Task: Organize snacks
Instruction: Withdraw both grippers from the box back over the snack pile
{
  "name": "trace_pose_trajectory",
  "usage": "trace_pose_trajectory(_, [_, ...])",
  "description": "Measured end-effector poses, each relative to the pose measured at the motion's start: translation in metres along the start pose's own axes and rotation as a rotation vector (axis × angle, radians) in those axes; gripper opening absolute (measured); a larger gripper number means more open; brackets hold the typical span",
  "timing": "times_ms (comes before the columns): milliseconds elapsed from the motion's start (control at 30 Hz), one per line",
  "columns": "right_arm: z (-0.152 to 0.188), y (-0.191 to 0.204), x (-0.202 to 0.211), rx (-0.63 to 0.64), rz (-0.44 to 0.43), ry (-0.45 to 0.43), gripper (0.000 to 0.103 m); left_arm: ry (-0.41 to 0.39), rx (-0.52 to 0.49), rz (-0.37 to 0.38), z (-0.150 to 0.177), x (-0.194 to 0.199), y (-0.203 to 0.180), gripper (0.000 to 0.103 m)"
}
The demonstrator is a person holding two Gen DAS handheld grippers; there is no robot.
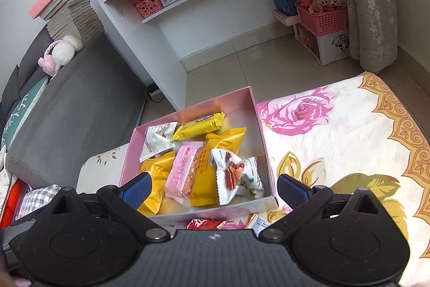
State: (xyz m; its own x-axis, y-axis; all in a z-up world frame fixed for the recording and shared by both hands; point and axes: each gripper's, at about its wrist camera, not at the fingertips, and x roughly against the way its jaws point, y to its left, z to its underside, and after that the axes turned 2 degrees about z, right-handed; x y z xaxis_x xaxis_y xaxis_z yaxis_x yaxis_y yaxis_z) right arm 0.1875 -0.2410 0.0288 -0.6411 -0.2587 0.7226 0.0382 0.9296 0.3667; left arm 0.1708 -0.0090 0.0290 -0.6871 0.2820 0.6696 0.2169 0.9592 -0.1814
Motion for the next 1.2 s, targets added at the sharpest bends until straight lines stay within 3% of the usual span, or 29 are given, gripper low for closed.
trace_pose_trajectory(567, [0.056, 0.006, 0.034, 0.044, 0.019, 0.036, 0.095, 0.040, 0.038, -0.022, 0.058, 0.051, 0.013, 0.095])
trace_pose_trajectory(833, [0.081, 0.014, 0.037, 0.144, 0.038, 0.019, 0.095, 0.033, -0.027, -0.025, 0.084, 0.060, 0.018, 0.095])
trace_pose_trajectory(1200, [0.101, -0.008, 0.030, 0.182, 0.104, -0.012, 0.096, 0.046, -0.087, -0.021, 0.109, 0.061, 0.032, 0.095])
